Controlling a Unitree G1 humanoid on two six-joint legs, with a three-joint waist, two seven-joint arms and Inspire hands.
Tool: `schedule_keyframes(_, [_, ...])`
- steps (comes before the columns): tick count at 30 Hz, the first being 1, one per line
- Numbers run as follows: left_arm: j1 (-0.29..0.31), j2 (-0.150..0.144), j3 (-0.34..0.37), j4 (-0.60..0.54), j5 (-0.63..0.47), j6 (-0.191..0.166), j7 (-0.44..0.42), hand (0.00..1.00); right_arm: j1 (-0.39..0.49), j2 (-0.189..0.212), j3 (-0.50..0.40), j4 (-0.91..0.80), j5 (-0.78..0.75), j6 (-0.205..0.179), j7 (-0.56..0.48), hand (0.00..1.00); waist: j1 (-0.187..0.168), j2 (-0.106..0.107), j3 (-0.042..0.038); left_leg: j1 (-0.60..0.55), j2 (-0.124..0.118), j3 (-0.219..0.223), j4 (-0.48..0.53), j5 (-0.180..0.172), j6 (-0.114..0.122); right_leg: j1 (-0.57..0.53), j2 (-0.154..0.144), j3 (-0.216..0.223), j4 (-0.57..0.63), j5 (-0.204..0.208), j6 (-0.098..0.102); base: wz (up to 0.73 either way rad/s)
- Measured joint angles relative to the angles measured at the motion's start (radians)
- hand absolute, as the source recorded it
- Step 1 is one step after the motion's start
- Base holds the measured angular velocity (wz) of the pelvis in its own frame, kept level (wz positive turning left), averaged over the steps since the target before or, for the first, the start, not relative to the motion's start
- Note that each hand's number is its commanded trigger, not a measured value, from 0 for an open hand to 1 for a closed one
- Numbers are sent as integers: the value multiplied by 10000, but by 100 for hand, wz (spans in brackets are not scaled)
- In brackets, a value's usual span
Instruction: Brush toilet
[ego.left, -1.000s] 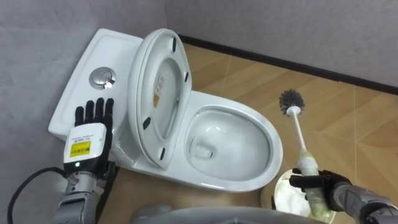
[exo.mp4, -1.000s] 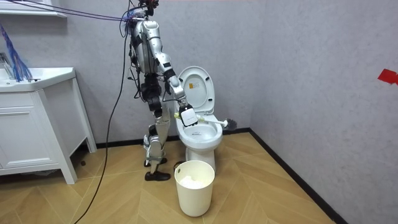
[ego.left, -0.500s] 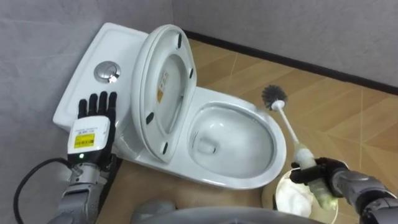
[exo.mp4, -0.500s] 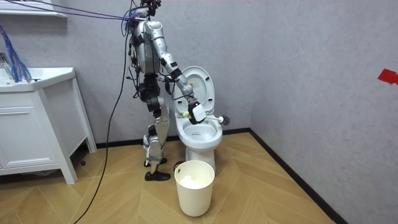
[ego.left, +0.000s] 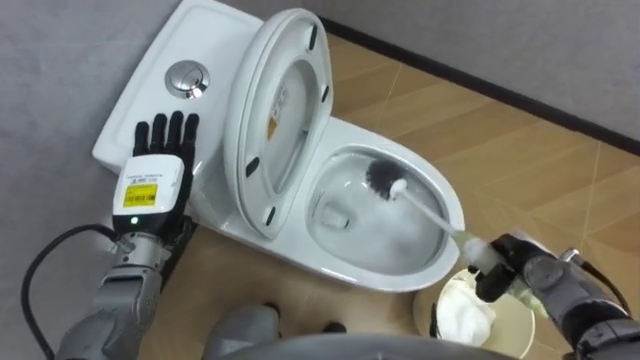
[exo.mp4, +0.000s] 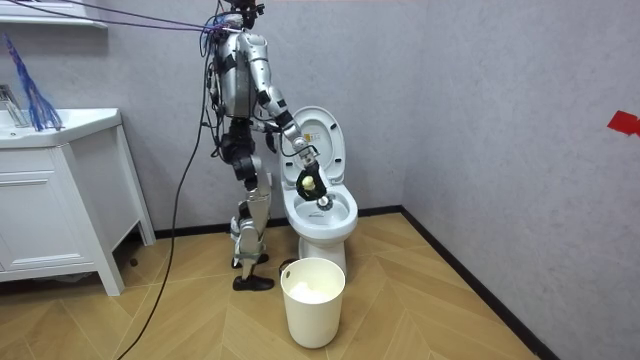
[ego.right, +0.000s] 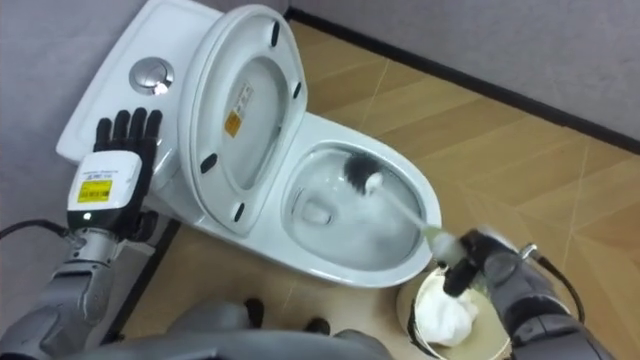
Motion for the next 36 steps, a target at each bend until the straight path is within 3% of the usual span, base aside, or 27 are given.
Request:
schedule_keyframes(5, [-264,21,2,62,0,-12,36,0,166,-3,202,-591,-855,-24,-17,100,43,-75,-1,-231,27,2,77,0,-3,-296,-17,21,168,-21,-52,-1])
schedule_keyframes(8, [-532,22,2,280,0,-203,92,0,382,-12,201,-1112,-1750,-44,-50,100,66,-122,14,-331,28,0,82,26,-41,-441,-36,22,270,-6,-71,0])
schedule_keyframes(11, [-621,28,2,434,-2,-252,147,0,612,-15,205,-1445,-2224,-242,-67,100,59,-132,10,-382,30,-23,172,27,-43,-443,-29,17,272,14,-76,1])
schedule_keyframes(17, [-884,27,0,801,-1,-440,209,0,940,-39,207,-1604,-3101,-342,-173,100,62,-88,-2,-462,40,-54,234,28,-46,-467,-13,-39,275,34,-100,2])
schedule_keyframes(22, [-1060,17,-60,859,0,-479,196,0,901,-168,206,-1433,-3164,-425,-439,100,33,71,57,-736,36,-131,426,34,-57,-579,-46,-217,328,38,-117,7])
schedule_keyframes(27, [-1519,17,-152,930,-3,-634,209,0,256,-299,246,-734,-3182,-440,-710,100,66,299,167,-1468,6,-313,903,33,-58,-1300,-207,-413,938,-132,-196,9])
schedule_keyframes(31, [-1794,18,-356,922,-64,-628,427,0,-822,-438,859,-12,-3029,-440,-848,100,162,362,224,-2094,-29,-380,1284,30,-65,-1971,-383,-520,1560,-321,-283,10])
schedule_keyframes(36, [-2185,39,-802,772,-87,-629,609,0,-1668,-867,1725,404,-2659,-354,-1290,100,616,609,334,-3005,-69,-585,1917,3,-105,-2644,-497,-832,2040,-445,-362,17])
